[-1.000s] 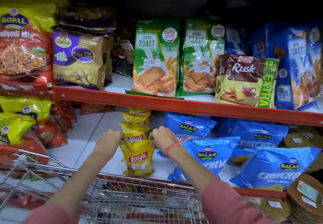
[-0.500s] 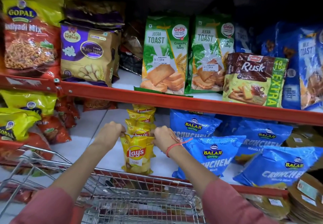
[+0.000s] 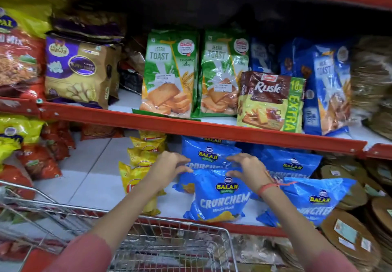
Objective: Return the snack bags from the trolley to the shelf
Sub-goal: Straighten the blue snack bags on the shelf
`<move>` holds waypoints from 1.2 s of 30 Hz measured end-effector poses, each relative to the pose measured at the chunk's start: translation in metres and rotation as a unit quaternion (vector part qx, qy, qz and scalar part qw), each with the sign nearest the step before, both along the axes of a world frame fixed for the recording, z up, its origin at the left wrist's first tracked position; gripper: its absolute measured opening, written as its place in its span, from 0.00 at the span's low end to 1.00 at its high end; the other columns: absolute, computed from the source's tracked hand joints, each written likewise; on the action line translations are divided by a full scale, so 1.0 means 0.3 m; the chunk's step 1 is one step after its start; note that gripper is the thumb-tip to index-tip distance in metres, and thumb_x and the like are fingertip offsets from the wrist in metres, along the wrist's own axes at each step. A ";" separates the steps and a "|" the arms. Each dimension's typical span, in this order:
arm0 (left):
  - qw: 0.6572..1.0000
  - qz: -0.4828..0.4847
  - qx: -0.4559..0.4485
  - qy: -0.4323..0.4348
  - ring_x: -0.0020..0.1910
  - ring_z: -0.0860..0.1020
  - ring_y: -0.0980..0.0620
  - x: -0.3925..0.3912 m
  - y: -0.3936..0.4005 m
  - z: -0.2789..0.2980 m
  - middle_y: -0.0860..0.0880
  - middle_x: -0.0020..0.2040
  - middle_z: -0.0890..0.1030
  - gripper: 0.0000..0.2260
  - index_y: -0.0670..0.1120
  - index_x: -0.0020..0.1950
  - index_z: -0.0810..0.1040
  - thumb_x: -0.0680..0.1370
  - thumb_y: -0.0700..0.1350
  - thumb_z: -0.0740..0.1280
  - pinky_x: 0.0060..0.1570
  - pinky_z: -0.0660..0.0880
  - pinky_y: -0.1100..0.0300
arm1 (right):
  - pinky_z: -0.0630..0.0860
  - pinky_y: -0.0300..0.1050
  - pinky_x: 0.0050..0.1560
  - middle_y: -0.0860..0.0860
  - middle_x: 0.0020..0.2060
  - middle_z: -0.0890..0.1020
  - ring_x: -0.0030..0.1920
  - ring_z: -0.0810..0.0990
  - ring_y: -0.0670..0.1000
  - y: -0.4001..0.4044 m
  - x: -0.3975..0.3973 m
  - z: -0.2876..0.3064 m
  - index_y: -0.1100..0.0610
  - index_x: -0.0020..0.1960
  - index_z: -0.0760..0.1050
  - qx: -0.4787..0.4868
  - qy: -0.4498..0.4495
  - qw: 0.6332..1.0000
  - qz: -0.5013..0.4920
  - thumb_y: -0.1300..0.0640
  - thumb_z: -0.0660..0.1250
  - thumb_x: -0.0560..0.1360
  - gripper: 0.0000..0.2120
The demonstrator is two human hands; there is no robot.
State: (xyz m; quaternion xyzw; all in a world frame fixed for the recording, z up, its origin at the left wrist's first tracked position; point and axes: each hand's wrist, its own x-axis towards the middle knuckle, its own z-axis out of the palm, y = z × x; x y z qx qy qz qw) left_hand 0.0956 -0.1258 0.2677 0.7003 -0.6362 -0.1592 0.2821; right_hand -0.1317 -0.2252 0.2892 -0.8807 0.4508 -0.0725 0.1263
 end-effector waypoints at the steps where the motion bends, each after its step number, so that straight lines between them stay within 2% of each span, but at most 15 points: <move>1: 1.000 -0.003 0.010 -0.003 0.51 0.82 0.46 -0.025 -0.020 -0.005 0.42 0.50 0.85 0.17 0.42 0.51 0.82 0.68 0.53 0.72 0.53 0.76 0.56 | 0.71 0.48 0.64 0.53 0.63 0.78 0.65 0.73 0.53 -0.016 -0.032 0.002 0.54 0.64 0.74 0.003 0.014 1.000 -0.011 0.52 0.72 0.71 0.23; 3: 0.999 -0.009 0.033 -0.029 0.51 0.82 0.46 -0.065 -0.051 -0.008 0.42 0.50 0.85 0.17 0.43 0.51 0.82 0.69 0.53 0.71 0.53 0.78 0.54 | 0.74 0.50 0.63 0.54 0.63 0.78 0.64 0.75 0.54 -0.046 -0.085 0.001 0.53 0.64 0.74 0.006 0.036 0.999 -0.029 0.52 0.72 0.71 0.23; 6: 0.997 0.005 0.049 -0.057 0.50 0.82 0.45 -0.095 -0.074 -0.016 0.42 0.49 0.85 0.12 0.43 0.51 0.82 0.71 0.49 0.71 0.52 0.78 0.52 | 0.77 0.52 0.58 0.54 0.61 0.80 0.61 0.78 0.56 -0.073 -0.146 -0.012 0.52 0.62 0.75 -0.005 0.044 0.997 -0.056 0.53 0.71 0.73 0.18; 12: 0.995 0.049 0.046 -0.070 0.49 0.81 0.43 -0.062 -0.063 -0.008 0.42 0.47 0.86 0.10 0.43 0.48 0.83 0.71 0.47 0.71 0.50 0.77 0.53 | 0.79 0.51 0.53 0.57 0.52 0.85 0.54 0.81 0.57 -0.069 -0.129 -0.020 0.51 0.55 0.81 -0.008 -0.001 0.998 -0.060 0.55 0.68 0.75 0.10; 16: 0.994 0.059 0.039 -0.083 0.49 0.81 0.44 -0.013 -0.043 0.011 0.42 0.48 0.86 0.09 0.42 0.48 0.83 0.72 0.45 0.70 0.48 0.75 0.55 | 0.79 0.48 0.54 0.56 0.52 0.85 0.54 0.81 0.56 -0.046 -0.083 -0.020 0.52 0.56 0.81 -0.005 0.003 0.999 -0.032 0.54 0.67 0.76 0.10; 22: 0.992 0.059 0.039 -0.106 0.49 0.81 0.44 0.004 -0.042 0.009 0.42 0.48 0.86 0.10 0.42 0.49 0.83 0.72 0.46 0.69 0.48 0.75 0.54 | 0.79 0.49 0.55 0.54 0.54 0.85 0.55 0.81 0.54 -0.044 -0.062 -0.015 0.52 0.57 0.80 0.011 0.025 1.000 -0.014 0.54 0.65 0.77 0.11; 25: 0.990 0.069 0.050 -0.113 0.52 0.80 0.42 -0.017 -0.047 0.018 0.42 0.52 0.84 0.14 0.43 0.54 0.81 0.71 0.47 0.70 0.51 0.75 0.53 | 0.77 0.50 0.58 0.54 0.57 0.83 0.57 0.80 0.55 -0.047 -0.073 -0.009 0.52 0.60 0.78 0.017 0.022 0.999 -0.015 0.53 0.66 0.76 0.13; 28: 0.993 0.062 -0.005 -0.096 0.54 0.79 0.43 -0.082 -0.042 0.024 0.42 0.56 0.82 0.20 0.43 0.58 0.78 0.69 0.49 0.72 0.54 0.75 0.53 | 0.75 0.51 0.61 0.53 0.62 0.79 0.62 0.76 0.55 -0.048 -0.117 0.008 0.52 0.63 0.75 0.018 0.009 1.000 -0.004 0.53 0.68 0.75 0.17; 31: 0.996 0.010 -0.067 -0.063 0.52 0.81 0.45 -0.210 -0.053 0.022 0.44 0.55 0.83 0.18 0.44 0.56 0.79 0.69 0.50 0.71 0.54 0.77 0.54 | 0.75 0.50 0.60 0.53 0.61 0.80 0.61 0.77 0.55 -0.049 -0.212 0.017 0.53 0.61 0.77 -0.015 -0.053 0.998 -0.014 0.54 0.70 0.74 0.16; 36: 0.997 -0.060 -0.051 -0.018 0.55 0.80 0.45 -0.470 -0.155 0.030 0.43 0.56 0.83 0.16 0.44 0.56 0.79 0.71 0.49 0.70 0.58 0.72 0.56 | 0.75 0.50 0.60 0.55 0.59 0.81 0.60 0.79 0.56 -0.102 -0.447 0.027 0.54 0.61 0.77 -0.030 -0.080 0.994 -0.064 0.54 0.72 0.71 0.18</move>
